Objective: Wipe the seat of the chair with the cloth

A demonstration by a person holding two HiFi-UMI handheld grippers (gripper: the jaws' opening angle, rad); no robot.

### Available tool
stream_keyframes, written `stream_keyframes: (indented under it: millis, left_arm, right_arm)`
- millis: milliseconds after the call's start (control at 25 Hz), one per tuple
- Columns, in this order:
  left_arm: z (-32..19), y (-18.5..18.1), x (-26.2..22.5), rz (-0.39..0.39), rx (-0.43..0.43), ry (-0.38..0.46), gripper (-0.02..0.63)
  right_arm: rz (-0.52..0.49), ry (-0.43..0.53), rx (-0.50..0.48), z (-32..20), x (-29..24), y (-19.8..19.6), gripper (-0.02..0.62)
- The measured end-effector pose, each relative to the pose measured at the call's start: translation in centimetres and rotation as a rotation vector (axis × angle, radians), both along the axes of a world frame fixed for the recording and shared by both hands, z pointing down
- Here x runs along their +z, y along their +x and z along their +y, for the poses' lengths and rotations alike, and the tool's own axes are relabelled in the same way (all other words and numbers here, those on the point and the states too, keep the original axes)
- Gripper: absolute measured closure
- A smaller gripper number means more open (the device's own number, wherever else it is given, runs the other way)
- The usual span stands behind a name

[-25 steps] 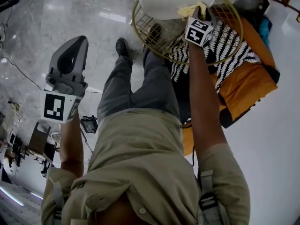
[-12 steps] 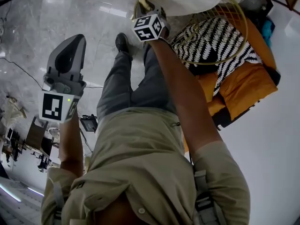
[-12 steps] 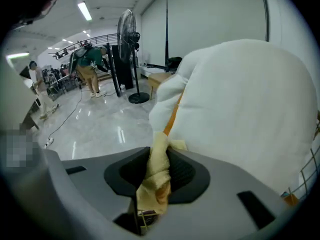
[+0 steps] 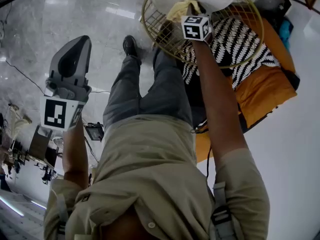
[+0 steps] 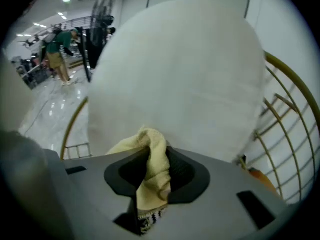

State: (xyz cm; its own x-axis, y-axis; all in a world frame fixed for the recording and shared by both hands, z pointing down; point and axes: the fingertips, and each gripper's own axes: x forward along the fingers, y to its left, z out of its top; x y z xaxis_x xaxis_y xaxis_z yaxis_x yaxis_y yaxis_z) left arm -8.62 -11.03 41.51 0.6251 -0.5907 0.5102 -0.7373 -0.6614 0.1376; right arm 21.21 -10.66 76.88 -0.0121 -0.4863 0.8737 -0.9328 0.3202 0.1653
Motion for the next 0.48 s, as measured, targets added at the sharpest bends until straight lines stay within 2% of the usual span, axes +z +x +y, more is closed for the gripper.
stream_keyframes:
  millis: [120, 200, 320, 480]
  left_arm:
    - [0.1, 0.4, 0.1, 0.002, 0.007, 0.001, 0.591]
    - [0.3, 0.9, 0.2, 0.002, 0.016, -0.002, 0.591]
    - [0.5, 1.4, 0.1, 0.003, 0.026, -0.005, 0.591]
    - [0.1, 1.5, -0.2, 0.005, 0.027, 0.008, 0.591]
  right_arm:
    - [0.092, -0.001, 0.23, 1.1, -0.4, 9.6, 0.483]
    - [0.127, 0.02, 0.304, 1.7, -1.5, 13.1, 0.483]
    - [0.136, 0.041, 0.329, 2.3, -2.3, 14.2, 0.485]
    - [0.096, 0.038, 0.319, 2.0, -1.4, 10.9, 0.486]
